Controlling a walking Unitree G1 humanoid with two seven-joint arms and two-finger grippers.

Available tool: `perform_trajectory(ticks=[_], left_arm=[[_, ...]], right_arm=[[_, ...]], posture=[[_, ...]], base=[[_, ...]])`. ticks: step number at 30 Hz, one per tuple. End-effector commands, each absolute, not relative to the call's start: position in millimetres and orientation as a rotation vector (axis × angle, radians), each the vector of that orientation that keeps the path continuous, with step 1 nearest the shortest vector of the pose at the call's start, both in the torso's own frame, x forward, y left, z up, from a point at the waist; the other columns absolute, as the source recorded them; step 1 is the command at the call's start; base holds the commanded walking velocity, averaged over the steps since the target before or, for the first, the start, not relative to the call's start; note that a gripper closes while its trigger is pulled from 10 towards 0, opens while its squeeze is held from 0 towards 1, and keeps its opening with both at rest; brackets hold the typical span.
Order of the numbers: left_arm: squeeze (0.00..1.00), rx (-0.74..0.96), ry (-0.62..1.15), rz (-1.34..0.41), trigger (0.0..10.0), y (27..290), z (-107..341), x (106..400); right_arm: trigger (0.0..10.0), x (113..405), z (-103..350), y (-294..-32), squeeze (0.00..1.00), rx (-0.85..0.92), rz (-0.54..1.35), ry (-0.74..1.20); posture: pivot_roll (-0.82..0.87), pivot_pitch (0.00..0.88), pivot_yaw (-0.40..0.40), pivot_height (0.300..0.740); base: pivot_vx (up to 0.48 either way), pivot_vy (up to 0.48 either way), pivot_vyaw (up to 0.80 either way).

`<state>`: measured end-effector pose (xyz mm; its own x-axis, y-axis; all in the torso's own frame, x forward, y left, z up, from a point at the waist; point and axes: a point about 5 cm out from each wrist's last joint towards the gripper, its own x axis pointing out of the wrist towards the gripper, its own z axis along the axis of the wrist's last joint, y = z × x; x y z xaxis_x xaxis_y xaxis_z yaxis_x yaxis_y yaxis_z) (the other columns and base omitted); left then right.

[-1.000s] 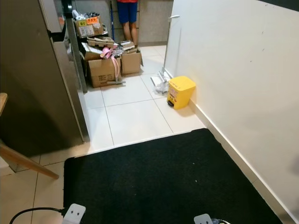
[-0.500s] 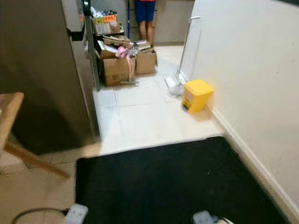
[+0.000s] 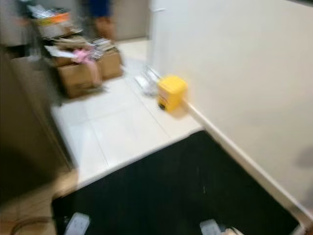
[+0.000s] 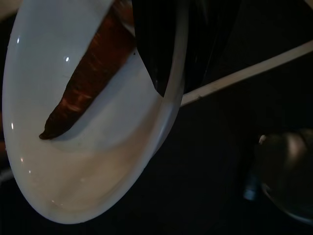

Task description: Restocking fridge

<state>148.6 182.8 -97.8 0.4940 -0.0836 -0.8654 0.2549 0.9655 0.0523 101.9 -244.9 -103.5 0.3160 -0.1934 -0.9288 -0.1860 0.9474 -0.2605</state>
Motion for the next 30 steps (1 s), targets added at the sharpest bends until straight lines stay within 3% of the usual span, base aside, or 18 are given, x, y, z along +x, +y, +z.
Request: perform_trajectory(ticks=[1,30], left_arm=[[0.0,0.19,1.079,-0.198,10.0,188.7,-102.1,135.3],[0.0,0.185,1.078,-0.201,10.0,188.5,-101.8,136.2]], right_arm=[[10.0,120.1,-99.4,-239.8,0.0,-0.348,0.002,1.192],[10.0,121.4,-99.2,-238.3,0.0,-0.339,0.02,1.18]], posture=[[-0.03,0.004,-0.037,0.74],[-0.03,0.007,-0.03,0.74]], base=[[0.277,0.0,0.0],[0.28,0.0,0.0]])
